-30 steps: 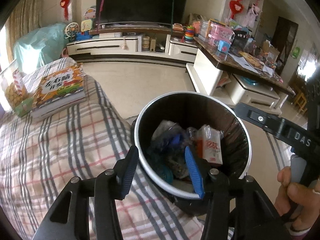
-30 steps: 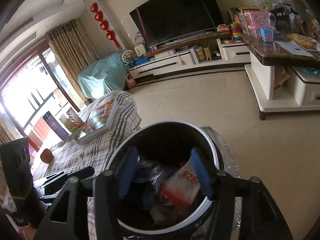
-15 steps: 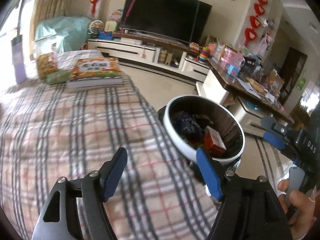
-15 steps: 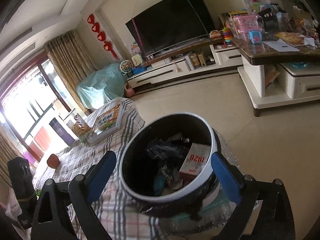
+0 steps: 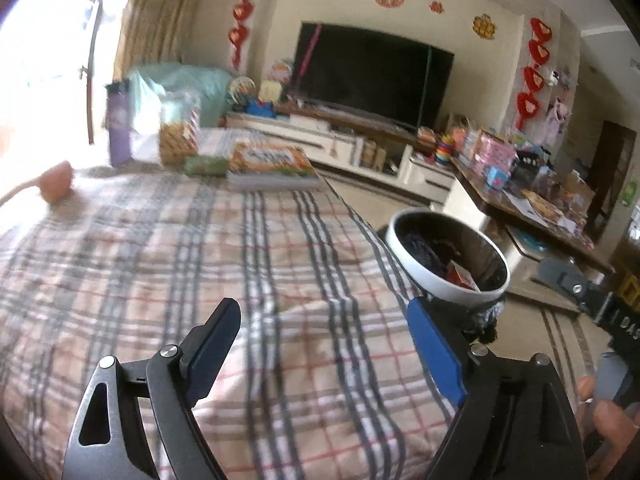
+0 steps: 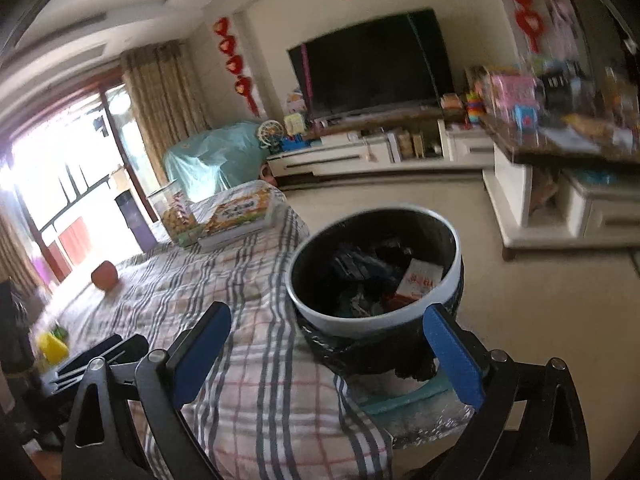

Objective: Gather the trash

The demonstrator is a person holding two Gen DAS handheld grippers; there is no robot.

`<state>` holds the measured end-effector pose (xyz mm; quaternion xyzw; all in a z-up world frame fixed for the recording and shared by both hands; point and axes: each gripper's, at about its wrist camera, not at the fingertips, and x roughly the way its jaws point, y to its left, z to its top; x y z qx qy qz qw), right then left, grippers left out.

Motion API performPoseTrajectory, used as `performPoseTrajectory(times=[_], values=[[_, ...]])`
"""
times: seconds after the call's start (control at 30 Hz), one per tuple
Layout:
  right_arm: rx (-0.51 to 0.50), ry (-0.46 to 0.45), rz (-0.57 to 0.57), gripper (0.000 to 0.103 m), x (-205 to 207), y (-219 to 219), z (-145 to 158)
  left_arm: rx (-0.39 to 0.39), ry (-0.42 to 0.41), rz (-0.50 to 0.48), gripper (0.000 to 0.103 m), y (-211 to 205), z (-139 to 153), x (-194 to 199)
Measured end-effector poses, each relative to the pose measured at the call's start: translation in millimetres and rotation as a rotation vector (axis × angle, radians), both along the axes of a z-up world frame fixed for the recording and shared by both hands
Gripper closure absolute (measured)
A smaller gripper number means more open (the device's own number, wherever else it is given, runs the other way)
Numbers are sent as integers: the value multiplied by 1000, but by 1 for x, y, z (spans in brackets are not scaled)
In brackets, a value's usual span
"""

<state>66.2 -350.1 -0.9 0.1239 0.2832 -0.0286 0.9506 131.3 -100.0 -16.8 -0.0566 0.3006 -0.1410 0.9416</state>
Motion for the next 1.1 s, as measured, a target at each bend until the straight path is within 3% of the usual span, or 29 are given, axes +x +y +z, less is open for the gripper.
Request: performPoseTrajectory(times=[0.1,0.17,0.3,0.63,1.1], values=[[-74,-94,0,0,-16,17,19,14,-89,67,1,9,11,-25],[-114,-143,2,0,-25,27,26,30,-154,98,1,13,15,-44],[-137,-124,14,0,-28,40,17,88,-204,132,0,13,13,-71],[-156,-117,-12,0,-38,53,-11,152,-238,180,0,3,-1,-94],[-168,-151,-33,0,-48,54,-10,176,-261,189,0,-1,-6,-99]])
